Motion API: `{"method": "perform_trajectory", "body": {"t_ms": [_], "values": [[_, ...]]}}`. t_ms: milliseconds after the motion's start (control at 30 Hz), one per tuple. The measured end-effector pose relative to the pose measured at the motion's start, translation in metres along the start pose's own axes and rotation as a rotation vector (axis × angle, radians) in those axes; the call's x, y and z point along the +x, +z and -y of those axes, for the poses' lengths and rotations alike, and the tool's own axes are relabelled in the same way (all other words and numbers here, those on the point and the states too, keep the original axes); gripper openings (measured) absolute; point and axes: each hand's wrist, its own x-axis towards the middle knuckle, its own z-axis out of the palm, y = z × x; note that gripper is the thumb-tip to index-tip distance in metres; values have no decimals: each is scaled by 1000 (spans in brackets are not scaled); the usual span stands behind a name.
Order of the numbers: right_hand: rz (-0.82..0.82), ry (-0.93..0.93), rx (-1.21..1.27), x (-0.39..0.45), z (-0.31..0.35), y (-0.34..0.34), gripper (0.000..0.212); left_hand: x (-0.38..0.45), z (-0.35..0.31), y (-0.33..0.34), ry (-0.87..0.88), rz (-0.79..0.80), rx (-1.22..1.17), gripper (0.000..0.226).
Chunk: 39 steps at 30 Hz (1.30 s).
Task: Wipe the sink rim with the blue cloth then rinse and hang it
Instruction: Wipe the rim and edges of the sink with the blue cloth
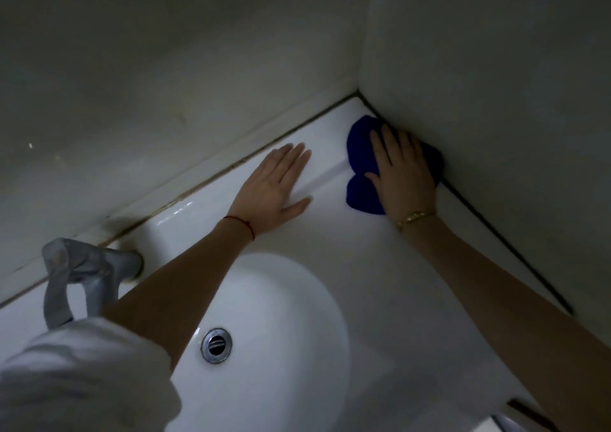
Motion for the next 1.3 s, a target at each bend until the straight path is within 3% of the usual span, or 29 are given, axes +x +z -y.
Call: {"method": "perform_trajectory", "body": {"t_ms": [167,433,700,800,900,1133,1300], "values": [[-11,-54,25,-14,-7,1,69,-1,6,9,8,-8,-3,69],[-14,7,87,-148,-54,-2,75,1,8,10,-4,-37,-20,69],[2,41,84,-50,-13,-3,73,1,6,8,-7,-25,-25,68],[-4,2,75,-49,-14,-4,70,0,7,8,-5,-25,-27,67],[-32,-10,100,-96,-31,-6,69,0,7,8,0,-24,-29,67],[-7,196,250,-233,-72,-16,64,0,5,7,-12,-19,-40,67],[-52,310,386,-256,-75,-17,53,1,4,7,-12,-26,-38,67]]}}
